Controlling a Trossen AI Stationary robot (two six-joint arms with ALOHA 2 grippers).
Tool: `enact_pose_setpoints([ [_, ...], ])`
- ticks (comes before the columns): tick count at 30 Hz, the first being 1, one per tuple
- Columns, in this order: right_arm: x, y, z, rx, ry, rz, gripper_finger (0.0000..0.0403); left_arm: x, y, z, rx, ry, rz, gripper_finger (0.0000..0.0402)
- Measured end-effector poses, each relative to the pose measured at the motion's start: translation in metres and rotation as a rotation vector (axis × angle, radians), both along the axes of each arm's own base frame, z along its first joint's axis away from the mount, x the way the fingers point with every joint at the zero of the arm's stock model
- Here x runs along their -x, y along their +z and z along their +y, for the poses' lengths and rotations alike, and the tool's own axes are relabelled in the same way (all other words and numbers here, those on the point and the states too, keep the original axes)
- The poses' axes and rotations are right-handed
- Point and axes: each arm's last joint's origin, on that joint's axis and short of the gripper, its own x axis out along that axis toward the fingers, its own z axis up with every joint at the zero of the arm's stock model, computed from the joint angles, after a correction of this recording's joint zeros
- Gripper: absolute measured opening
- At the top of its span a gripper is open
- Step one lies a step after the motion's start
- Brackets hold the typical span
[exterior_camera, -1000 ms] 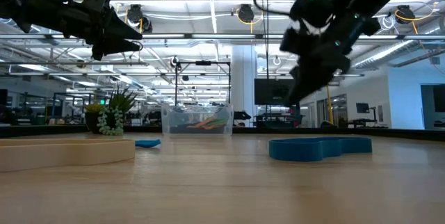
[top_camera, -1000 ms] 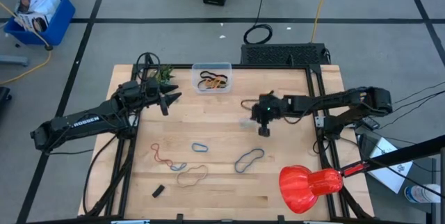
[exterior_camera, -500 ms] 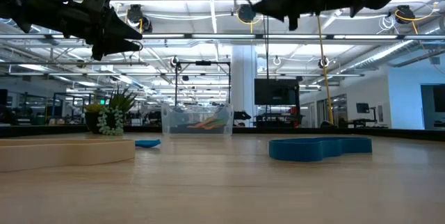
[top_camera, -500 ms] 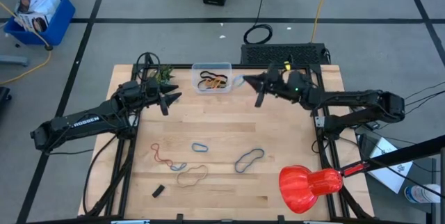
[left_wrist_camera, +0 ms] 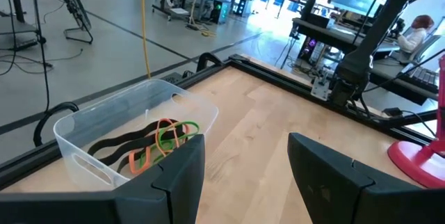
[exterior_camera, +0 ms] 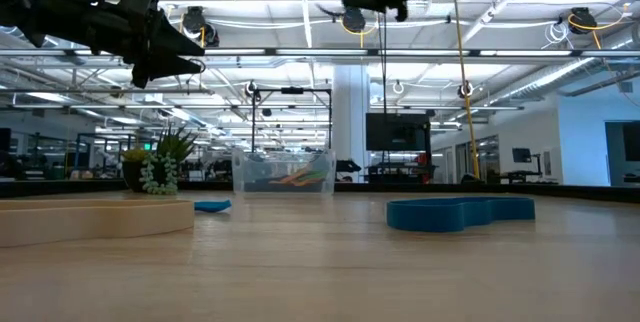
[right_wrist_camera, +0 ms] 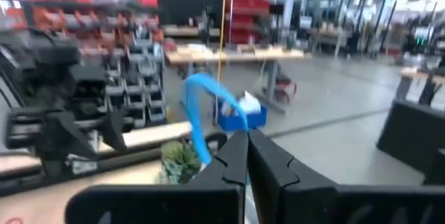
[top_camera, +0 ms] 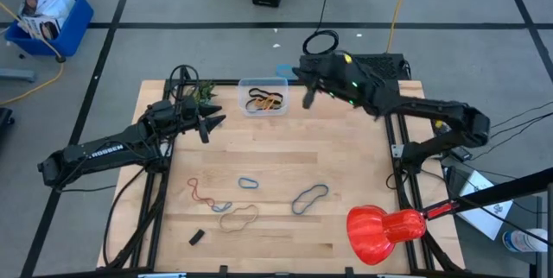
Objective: Pick and place rubber bands into bin
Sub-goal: Put the top right blue rubber band into the transparent bin
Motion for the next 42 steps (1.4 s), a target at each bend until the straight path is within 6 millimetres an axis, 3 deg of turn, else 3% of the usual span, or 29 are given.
enact_pose_setpoints([
  [3, -0.022, 0.005, -0.017, -0.011, -0.019, 0.072, 0.0, 0.0, 0.0, 0.0, 0.0, -0.001, 0.0, 0.0214],
  [6, -0.045, -0.006, -0.033, -0.003, -0.031, 0.154, 0.0, 0.0, 0.0, 0.0, 0.0, -0.001, 0.0, 0.0214],
  [10, -0.07, -0.04, -0.049, -0.025, -0.036, 0.237, 0.0, 0.0, 0.0, 0.0, 0.0, -0.001, 0.0, 0.0214],
  [14, -0.087, -0.086, -0.062, -0.074, -0.061, 0.348, 0.0, 0.0, 0.0, 0.0, 0.001, -0.001, 0.0, 0.0214],
  [18, -0.097, -0.125, -0.072, -0.094, -0.144, 0.445, 0.0, 0.0, 0.0, 0.0, 0.001, -0.001, 0.001, 0.0214],
  [23, -0.101, -0.155, -0.077, -0.139, -0.151, 0.51, 0.0, 0.0, 0.0, 0.0, -0.002, -0.002, 0.004, 0.0214],
  [30, -0.101, -0.172, -0.077, -0.204, -0.158, 0.565, 0.0, 0.0, -0.001, 0.0, -0.004, -0.003, 0.009, 0.0214],
  [42, -0.1, -0.172, -0.076, -0.204, -0.158, 0.571, 0.0011, 0.0, -0.001, 0.0, -0.005, -0.003, 0.01, 0.0214],
])
